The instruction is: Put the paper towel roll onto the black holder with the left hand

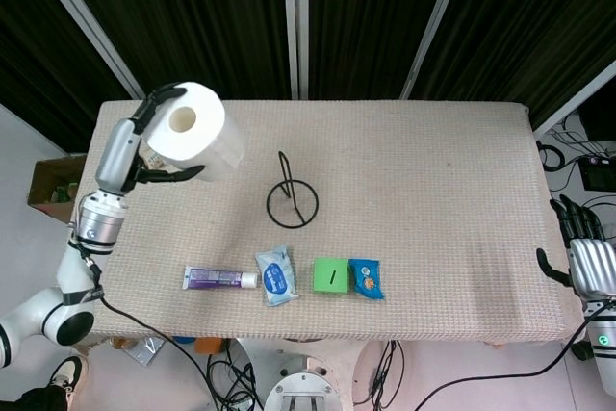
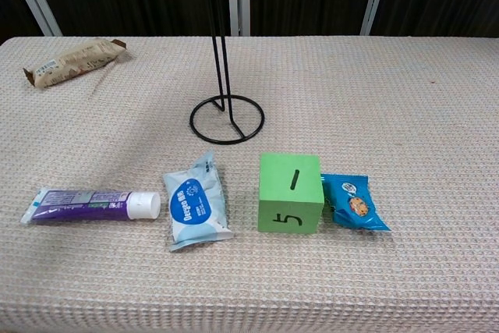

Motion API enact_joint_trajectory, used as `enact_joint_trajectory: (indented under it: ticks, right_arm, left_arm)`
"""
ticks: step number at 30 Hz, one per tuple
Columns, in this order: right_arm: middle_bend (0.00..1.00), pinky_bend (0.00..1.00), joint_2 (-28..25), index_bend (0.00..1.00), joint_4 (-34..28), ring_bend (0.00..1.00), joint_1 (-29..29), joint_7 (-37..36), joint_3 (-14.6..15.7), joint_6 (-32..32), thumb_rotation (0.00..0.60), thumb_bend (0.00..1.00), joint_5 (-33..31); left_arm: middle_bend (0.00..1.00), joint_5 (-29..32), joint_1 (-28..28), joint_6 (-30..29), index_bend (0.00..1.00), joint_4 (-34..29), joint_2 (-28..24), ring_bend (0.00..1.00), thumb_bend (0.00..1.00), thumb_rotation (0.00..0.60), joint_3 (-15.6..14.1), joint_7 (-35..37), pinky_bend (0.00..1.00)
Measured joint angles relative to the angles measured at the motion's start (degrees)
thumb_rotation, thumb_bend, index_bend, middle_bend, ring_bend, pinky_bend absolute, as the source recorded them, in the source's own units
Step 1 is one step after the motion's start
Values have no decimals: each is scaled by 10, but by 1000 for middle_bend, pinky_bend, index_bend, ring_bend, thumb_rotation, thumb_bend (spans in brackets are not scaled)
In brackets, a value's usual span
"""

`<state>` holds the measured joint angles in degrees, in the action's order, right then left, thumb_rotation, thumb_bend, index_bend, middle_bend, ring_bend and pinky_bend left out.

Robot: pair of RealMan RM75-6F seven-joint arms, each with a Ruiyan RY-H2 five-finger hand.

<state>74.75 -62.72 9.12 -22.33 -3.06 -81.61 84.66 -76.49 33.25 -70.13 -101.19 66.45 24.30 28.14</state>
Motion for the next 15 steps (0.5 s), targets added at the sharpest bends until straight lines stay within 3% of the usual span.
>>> enact_joint_trajectory:
  ticks: [6, 15]
  right_arm:
    - [0, 0, 1, 0, 5, 0, 1, -3, -4, 6, 600, 337, -1]
    - [0, 0, -3, 0, 11, 0, 0, -9, -9, 9, 600, 339, -3]
  left_arm:
    - [499, 74, 47, 55, 244, -36, -4, 514, 287, 600, 29, -18, 527]
    - [502, 142, 107, 87, 243, -16, 63, 514, 286, 600, 35, -78, 529]
